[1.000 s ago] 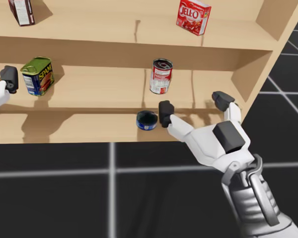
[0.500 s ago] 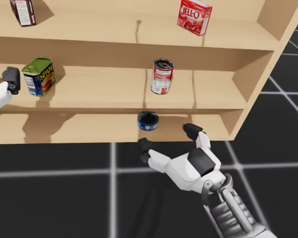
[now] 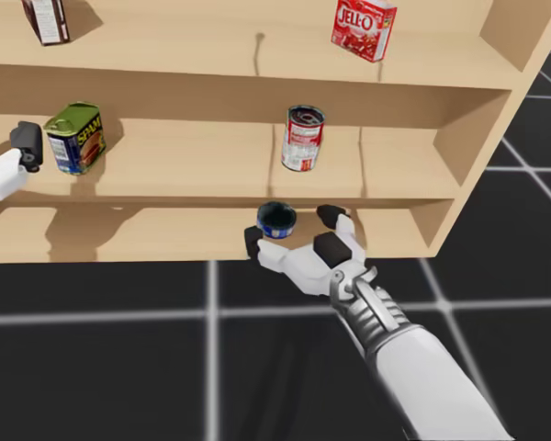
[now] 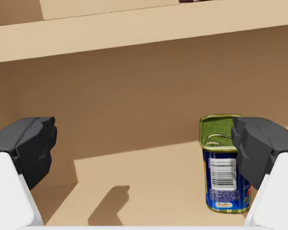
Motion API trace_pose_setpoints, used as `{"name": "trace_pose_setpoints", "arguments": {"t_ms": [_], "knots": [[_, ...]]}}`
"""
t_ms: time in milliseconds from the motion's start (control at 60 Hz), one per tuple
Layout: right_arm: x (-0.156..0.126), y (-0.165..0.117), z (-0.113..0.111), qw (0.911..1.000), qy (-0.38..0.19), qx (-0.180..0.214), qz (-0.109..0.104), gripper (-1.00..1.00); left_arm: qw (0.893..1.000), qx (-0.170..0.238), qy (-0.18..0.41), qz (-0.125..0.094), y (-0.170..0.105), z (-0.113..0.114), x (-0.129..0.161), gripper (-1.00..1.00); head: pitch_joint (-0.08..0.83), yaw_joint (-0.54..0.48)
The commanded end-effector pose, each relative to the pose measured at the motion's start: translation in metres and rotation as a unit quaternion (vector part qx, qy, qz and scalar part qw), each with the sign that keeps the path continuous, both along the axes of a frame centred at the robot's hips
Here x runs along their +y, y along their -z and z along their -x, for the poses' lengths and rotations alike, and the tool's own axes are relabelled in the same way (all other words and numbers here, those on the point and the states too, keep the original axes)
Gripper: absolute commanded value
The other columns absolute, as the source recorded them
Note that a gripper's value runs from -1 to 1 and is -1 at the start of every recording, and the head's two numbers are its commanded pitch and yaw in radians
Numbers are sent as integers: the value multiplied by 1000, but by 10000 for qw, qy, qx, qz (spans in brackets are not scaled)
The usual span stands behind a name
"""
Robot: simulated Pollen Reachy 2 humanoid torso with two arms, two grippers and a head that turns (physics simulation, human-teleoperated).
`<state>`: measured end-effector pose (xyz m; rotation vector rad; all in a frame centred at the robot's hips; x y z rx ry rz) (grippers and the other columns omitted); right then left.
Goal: Find the tuna fish can on the shelf and bring it to me.
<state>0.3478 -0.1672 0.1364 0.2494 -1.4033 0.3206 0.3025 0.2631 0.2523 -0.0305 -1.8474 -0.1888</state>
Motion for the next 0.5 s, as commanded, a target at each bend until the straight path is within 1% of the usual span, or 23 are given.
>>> {"name": "trace_pose_setpoints", "arguments": {"t_ms": [17, 217, 283, 333, 500], "knots": [[27, 18, -29, 9986, 8, 438, -289, -1000, 10000, 12, 0, -2, 0, 0, 0, -1000, 600, -145], [35, 31, -46, 9957, -64, 841, -381, -1000, 10000, 15, -7, -7, 1, 0, 0, -1000, 603, -141], [39, 34, -50, 9953, -96, 896, -364, -1000, 10000, 15, -8, -9, 1, 0, 0, -1000, 604, -141], [43, 35, -52, 9946, -164, 952, -391, -1000, 10000, 14, -7, -11, 1, 0, 0, -1000, 603, -141], [53, 38, -56, 9940, -302, 1000, -325, -1000, 10000, 12, -1, -15, 1, -1, 0, -1000, 604, -139]]}}
